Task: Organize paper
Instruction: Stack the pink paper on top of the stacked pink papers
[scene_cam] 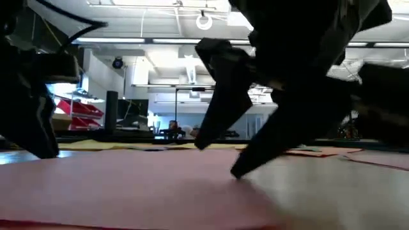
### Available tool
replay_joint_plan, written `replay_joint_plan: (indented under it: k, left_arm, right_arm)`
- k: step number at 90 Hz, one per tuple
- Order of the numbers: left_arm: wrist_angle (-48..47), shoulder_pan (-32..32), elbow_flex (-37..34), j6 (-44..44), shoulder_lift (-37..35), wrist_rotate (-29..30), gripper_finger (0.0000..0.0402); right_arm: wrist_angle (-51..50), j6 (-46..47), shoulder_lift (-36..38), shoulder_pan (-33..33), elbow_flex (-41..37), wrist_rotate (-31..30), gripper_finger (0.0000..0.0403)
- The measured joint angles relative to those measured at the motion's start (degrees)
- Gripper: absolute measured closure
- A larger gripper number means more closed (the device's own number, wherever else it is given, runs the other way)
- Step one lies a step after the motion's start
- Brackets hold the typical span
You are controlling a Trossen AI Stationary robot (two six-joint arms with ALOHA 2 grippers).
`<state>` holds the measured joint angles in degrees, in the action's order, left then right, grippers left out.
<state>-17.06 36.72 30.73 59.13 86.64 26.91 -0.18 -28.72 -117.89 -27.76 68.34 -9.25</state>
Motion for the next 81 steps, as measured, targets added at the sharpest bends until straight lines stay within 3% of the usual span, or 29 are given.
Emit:
replay_joint_plan:
  k: [19, 33, 43, 57, 81]
  left_arm:
    - [-0.3, 0.1, -0.1, -0.8, 0.3, 0.0, 0.0223]
    - [-0.7, 0.0, -0.1, -2.0, 0.4, 0.0, 0.0222]
    - [-0.4, 0.0, -0.1, -2.2, 0.4, 0.5, 0.0222]
    - [0.8, 0.0, -0.2, -0.8, 0.4, 0.8, 0.0222]
    - [4.4, 0.1, -0.3, -0.5, 0.9, 2.1, 0.0222]
  right_arm:
    - [-7.1, -2.4, 3.0, -1.2, 1.4, -6.7, 0.0225]
    - [-14.3, 2.0, 5.0, -1.6, 3.7, 0.6, 0.0227]
    - [-18.5, 3.6, 4.7, -2.0, 3.5, 1.4, 0.0237]
    - [-15.8, 3.9, 2.8, -1.7, 1.7, 6.4, 0.0245]
    - [-9.2, 2.8, 1.2, -1.4, 4.3, 2.8, 0.0246]
